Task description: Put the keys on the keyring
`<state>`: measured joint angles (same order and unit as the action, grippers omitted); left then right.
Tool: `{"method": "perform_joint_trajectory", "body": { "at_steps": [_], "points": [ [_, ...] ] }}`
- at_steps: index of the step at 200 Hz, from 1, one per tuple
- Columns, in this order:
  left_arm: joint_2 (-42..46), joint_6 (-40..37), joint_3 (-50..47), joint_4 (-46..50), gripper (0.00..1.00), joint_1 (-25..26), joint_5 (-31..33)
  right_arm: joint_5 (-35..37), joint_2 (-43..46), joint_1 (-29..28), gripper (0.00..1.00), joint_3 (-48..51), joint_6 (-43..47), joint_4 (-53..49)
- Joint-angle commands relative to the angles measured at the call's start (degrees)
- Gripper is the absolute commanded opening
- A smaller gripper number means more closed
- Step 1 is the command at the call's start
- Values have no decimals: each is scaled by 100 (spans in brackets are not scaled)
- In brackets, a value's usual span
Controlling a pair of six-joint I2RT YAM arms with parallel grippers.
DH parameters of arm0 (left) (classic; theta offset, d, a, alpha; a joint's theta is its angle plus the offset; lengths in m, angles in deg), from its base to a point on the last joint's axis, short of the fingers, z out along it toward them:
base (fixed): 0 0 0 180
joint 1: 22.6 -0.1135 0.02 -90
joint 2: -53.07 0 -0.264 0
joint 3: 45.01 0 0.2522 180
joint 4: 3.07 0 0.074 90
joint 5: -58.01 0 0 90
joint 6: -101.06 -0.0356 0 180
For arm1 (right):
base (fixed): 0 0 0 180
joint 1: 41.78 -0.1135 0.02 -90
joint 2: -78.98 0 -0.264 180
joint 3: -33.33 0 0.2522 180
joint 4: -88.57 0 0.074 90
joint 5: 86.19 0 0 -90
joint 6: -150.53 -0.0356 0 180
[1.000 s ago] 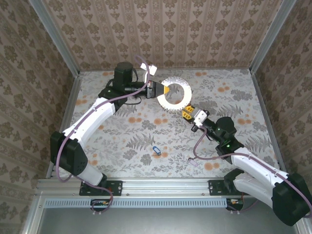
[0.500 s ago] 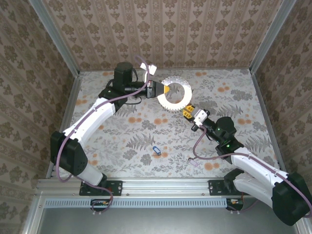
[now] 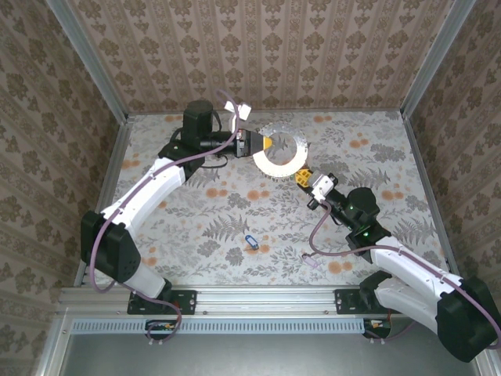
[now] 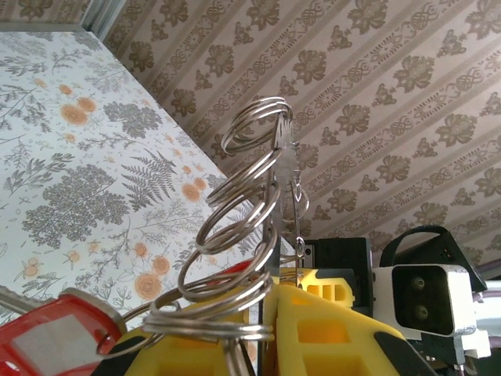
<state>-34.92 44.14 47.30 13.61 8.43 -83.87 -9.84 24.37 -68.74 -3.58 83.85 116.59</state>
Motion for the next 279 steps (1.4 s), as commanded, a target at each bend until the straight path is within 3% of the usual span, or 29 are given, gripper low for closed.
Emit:
{"method": "perform_joint_trajectory", "body": {
  "at_steps": [1,32,101,171,220,279],
  "points": [
    [245,277,-155,-311,0,-48,253,139,90,-38,0,-175,-351,29],
    [234,705,-464,-717,0,-88,290,315,131,-37,0,-324,-748,-142],
    [212,865,-652,-502,5,-92,192,204,100,-39,0,-658,-1268,-444],
    [203,927,-726,-579,0,-68,64,469,6,-96,0,-1325,-900,-2092],
    [268,870,-683,-648,0,-62,138,1256,-110,-392,0,-1790,-342,-3287],
    [356,704,-647,-704,0,-9,114,1357,-238,-471,0,-2064,-402,-3897]
  ]
}}
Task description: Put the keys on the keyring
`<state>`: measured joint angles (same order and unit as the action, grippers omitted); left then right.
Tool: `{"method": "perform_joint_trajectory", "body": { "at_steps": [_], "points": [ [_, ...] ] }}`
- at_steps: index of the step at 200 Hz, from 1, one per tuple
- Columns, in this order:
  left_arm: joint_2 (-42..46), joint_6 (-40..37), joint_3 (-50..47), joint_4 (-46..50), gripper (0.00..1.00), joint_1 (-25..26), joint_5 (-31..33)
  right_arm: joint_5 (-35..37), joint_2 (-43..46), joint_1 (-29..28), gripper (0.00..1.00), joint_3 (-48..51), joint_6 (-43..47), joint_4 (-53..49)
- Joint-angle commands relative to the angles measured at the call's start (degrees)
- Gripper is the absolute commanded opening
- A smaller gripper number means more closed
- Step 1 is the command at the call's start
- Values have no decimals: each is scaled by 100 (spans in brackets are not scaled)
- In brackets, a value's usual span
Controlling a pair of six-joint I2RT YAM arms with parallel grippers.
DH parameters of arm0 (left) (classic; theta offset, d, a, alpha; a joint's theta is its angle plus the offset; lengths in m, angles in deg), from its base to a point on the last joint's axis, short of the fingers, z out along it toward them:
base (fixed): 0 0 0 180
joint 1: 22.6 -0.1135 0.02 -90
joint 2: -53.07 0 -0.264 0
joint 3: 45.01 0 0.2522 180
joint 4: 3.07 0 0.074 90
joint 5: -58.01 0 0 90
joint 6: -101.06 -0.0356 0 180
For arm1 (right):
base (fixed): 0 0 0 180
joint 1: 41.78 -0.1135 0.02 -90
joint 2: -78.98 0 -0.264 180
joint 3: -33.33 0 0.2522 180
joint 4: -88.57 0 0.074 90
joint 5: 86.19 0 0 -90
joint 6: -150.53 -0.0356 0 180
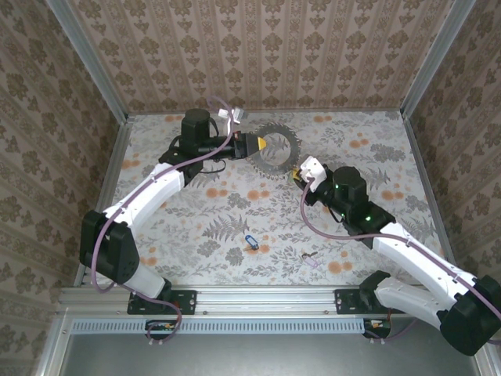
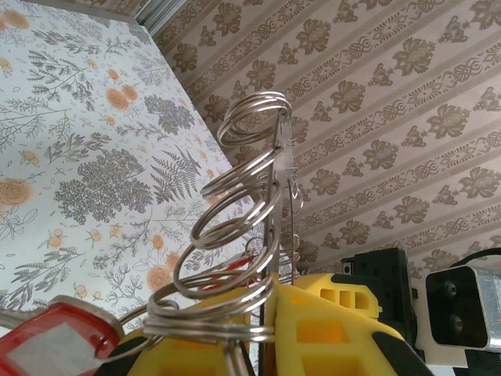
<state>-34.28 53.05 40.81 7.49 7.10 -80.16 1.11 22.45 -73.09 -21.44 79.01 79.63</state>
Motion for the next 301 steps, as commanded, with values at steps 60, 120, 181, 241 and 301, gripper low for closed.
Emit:
{"method": "perform_joint_trajectory", "body": {
  "at_steps": [60,120,181,241,301],
  "points": [
    [406,-351,-24,-4,0,160,-257,206,-50,-41,0,-249,-163,49],
    [535,-308,-142,253,0,81,476,-20,238,-39,0,-62,-167,162],
    [413,-106,-148,217,0,55,233,-117,249,-38,0,235,-326,1099],
    [237,6,-25,568,16,46,-52,-29,91,-35,0,567,-257,2205],
    [109,-18,-68,802,30,20,277,-249,90,-16,0,560,-300,2047]
  ]
}}
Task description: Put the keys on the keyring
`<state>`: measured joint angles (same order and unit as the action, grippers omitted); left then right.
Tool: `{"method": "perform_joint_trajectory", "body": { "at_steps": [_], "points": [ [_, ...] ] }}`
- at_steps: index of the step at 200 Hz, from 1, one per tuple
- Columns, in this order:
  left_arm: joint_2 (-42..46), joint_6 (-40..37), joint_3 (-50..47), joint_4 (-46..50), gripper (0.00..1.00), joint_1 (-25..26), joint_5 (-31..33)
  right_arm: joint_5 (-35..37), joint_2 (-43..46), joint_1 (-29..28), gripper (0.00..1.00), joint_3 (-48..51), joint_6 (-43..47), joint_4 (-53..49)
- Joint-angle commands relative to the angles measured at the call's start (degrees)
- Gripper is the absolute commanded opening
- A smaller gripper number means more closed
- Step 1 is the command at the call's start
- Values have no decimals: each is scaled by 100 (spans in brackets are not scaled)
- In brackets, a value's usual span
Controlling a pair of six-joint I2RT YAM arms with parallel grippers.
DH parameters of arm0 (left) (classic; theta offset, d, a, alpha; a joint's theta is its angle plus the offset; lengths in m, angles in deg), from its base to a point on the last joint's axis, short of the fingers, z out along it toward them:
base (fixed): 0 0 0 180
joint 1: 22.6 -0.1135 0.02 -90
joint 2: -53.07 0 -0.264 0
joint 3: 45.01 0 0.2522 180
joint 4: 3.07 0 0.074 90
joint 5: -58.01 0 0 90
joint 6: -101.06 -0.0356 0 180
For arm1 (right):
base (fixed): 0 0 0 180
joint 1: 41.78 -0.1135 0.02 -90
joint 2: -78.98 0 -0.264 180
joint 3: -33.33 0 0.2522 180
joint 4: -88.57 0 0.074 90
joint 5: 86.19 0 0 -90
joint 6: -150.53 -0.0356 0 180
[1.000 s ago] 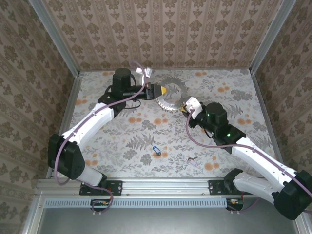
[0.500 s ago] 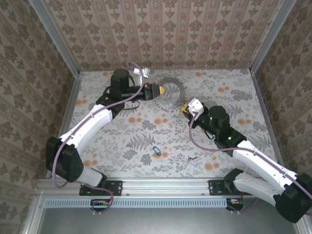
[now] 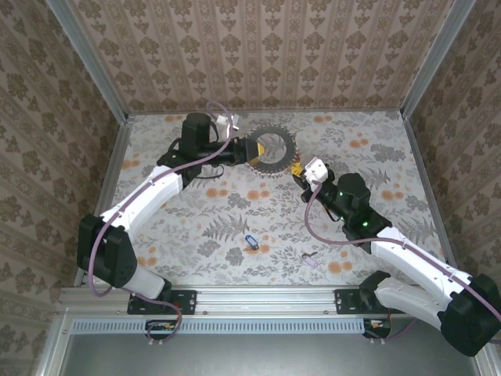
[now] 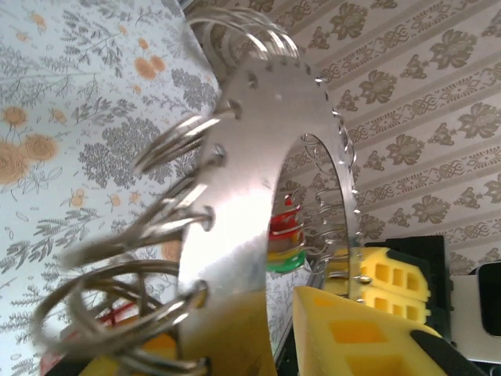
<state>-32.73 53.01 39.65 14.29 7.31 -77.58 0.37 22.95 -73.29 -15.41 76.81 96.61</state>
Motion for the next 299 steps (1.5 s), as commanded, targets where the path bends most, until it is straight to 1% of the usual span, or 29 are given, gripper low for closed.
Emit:
{"method": "perform_joint_trajectory", "body": {
  "at_steps": [1,6,15,28,40,48,52,56,74,89,102,115,128,148,159,180,184,201,220,234,261,273,284,299],
  "points": [
    [-53,-13,43,128,31,2,26,-175,40,4,0,-44,-80,346],
    [-63,-13,39,153,31,-2,55,-174,40,9,0,-44,-83,322],
    [-86,-2,15,177,36,-16,107,-183,32,34,0,-70,-110,263],
    [-104,74,-44,109,31,-36,144,-204,18,72,0,-150,-133,74],
    [-128,200,-92,24,30,-62,183,-313,8,99,0,-204,-69,-114],
    [-131,298,-142,-29,33,-79,231,-362,12,115,0,-235,4,-276],
    [-132,342,-161,-38,39,-94,263,-360,13,128,0,-241,7,-347],
    [-135,383,-181,-49,42,-102,289,-363,13,150,0,-253,4,-418],
    [-124,440,-272,-83,43,-135,331,-414,22,287,0,-285,-184,-580],
    [-123,439,-326,28,49,-143,452,-614,20,409,0,-340,-427,-645],
    [-129,436,-397,-9,49,-138,462,-795,-33,469,0,-422,-544,-714],
    [-131,445,-507,-58,50,-135,463,-775,-129,478,0,-523,-619,-856],
    [-167,444,-619,-107,54,-127,477,-728,-246,508,0,-566,-700,-879],
    [-209,467,-816,-291,54,-102,462,-710,-483,612,0,-701,-855,-1015],
    [-168,410,-915,-350,55,-83,555,-755,-631,687,0,-821,-880,-1215],
    [9,62,-1080,-339,57,-35,835,-911,-883,831,0,-1046,-905,-1670],
    [61,-47,-1093,-317,57,-17,1061,-991,-927,865,0,-1075,-914,-1731],
    [198,-583,-1074,-5,58,99,1454,-1373,-1120,965,0,-1230,-854,-2099],
    [183,-1175,-920,302,58,261,1572,-1767,-1353,1026,0,-1434,-650,-2578],
    [148,-1433,-891,325,57,375,1696,-1919,-1465,1043,0,-1440,-515,-2596],
    [210,-1833,-1147,-302,54,454,1730,-2588,-1581,1082,0,-1439,-196,-2380],
    [300,-2132,-1367,-691,53,429,1678,-2939,-1636,1088,0,-1483,154,-2408],
    [414,-2448,-1579,-1056,52,389,1518,-3167,-1678,1087,0,-1483,411,-2375],
    [537,-2943,-1928,-1585,52,317,1107,-3478,-1714,1085,0,-1567,832,-2516]
  ]
}}
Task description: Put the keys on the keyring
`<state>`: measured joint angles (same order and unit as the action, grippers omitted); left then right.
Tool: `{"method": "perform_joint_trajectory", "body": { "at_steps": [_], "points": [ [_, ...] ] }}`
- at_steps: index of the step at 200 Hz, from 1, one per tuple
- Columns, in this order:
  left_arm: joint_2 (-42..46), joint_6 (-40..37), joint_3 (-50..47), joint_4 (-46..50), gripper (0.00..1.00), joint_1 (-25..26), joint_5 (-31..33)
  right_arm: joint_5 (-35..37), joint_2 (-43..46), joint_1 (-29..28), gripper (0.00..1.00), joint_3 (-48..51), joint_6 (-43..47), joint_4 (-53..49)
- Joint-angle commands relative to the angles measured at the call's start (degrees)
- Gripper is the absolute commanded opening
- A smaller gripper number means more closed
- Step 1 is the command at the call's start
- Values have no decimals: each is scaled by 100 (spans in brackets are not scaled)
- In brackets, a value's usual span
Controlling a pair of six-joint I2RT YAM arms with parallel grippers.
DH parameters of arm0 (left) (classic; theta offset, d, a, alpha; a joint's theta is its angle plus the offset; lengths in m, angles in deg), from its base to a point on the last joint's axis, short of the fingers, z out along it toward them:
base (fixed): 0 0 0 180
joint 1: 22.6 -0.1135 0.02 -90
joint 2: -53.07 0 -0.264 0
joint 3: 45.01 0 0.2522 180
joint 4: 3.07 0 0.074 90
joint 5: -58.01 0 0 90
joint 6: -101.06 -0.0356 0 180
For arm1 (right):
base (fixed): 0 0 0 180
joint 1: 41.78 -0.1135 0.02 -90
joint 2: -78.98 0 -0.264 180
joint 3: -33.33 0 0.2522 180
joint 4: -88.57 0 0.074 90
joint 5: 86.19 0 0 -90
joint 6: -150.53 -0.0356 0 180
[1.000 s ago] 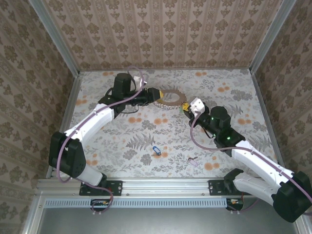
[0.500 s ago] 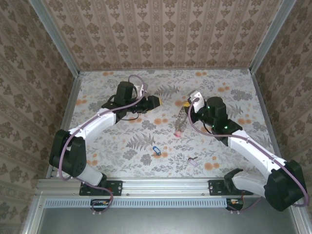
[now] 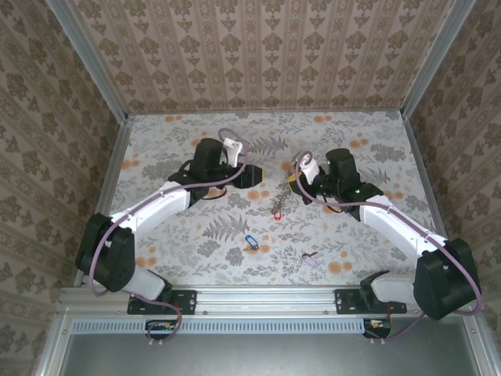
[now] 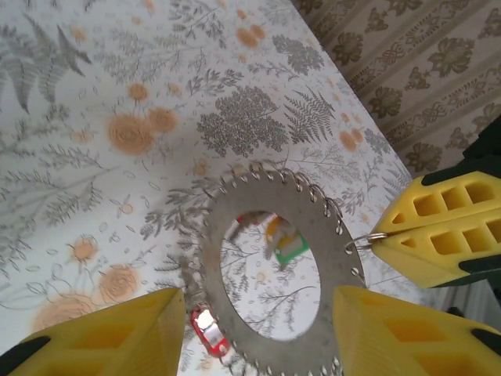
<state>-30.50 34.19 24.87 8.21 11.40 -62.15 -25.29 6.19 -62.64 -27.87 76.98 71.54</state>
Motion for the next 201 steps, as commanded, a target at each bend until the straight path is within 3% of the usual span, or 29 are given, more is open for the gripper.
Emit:
{"method": "perform_joint_trajectory", "body": {
  "at_steps": [1,42,123,153,173,201],
  "points": [
    [323,-1098,-478,-1010,52,-98,-468,-935,-35,16,0,-324,842,-13],
    [486,-2744,-1123,-1785,46,-157,-1470,-1597,-143,16,0,-459,1908,-304],
    [224,-3405,-1000,-1725,43,-266,-2046,-1809,-528,-85,0,-934,2963,-1190],
    [21,-3824,-808,-1453,41,-17,-1885,-1998,-653,-42,0,-1067,3101,-1394],
    [-157,-3963,-697,-1454,32,89,-1741,-2179,-897,20,0,-1078,3107,-1370],
    [-319,-4007,-663,-1528,31,116,-1811,-2334,-1013,41,0,-1110,3104,-1398]
  ]
}}
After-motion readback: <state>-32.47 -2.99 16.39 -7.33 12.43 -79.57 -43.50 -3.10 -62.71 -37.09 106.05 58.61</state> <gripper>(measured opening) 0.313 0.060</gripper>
